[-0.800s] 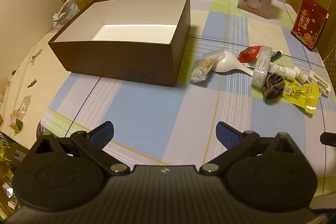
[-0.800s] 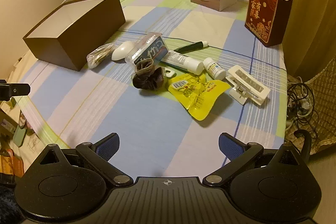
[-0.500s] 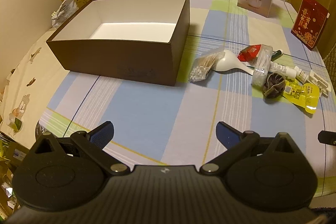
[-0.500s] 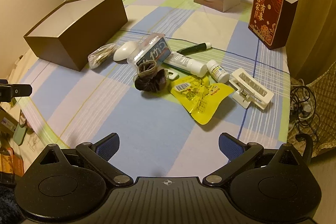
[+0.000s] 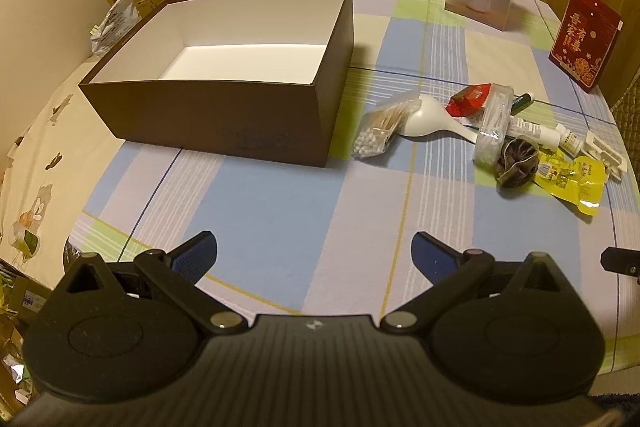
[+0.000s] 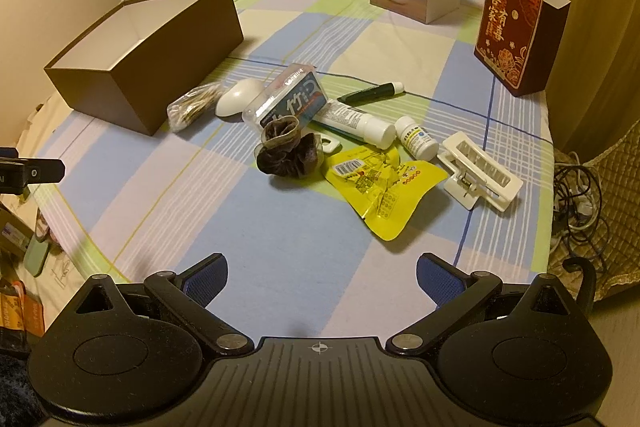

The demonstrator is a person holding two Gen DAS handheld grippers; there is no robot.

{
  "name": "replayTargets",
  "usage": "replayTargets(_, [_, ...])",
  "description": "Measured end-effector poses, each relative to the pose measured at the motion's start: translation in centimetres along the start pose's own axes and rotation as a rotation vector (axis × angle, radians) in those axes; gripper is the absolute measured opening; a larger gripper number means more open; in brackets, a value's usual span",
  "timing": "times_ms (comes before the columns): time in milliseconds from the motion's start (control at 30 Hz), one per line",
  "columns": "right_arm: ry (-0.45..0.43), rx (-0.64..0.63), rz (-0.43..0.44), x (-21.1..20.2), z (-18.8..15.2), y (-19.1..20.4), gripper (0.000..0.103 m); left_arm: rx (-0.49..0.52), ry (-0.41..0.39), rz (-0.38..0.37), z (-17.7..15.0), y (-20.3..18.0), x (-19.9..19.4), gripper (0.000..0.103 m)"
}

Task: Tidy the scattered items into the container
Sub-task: 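Move both tools toward the scattered items beside the brown box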

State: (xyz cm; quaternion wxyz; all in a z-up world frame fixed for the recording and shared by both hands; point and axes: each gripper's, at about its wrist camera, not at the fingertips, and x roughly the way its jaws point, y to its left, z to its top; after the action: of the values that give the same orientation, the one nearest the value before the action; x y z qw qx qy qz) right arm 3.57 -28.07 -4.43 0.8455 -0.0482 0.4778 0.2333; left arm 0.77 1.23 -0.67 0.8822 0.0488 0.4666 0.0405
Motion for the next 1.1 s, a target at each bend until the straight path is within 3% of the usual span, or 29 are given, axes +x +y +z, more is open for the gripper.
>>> replayTargets(800, [-0.001, -0.025, 0.0, 0.4, 0.4, -0.6, 0.103, 0.014, 0.008, -0.031, 0.7, -1.1, 0.6, 0.102])
replayTargets(1100, [-0.178, 0.002, -0.011, -1.3, 1.4, -1.7, 0.103, 0.05, -0.036, -0.113, 1.2, -2.0, 1.4, 0.102])
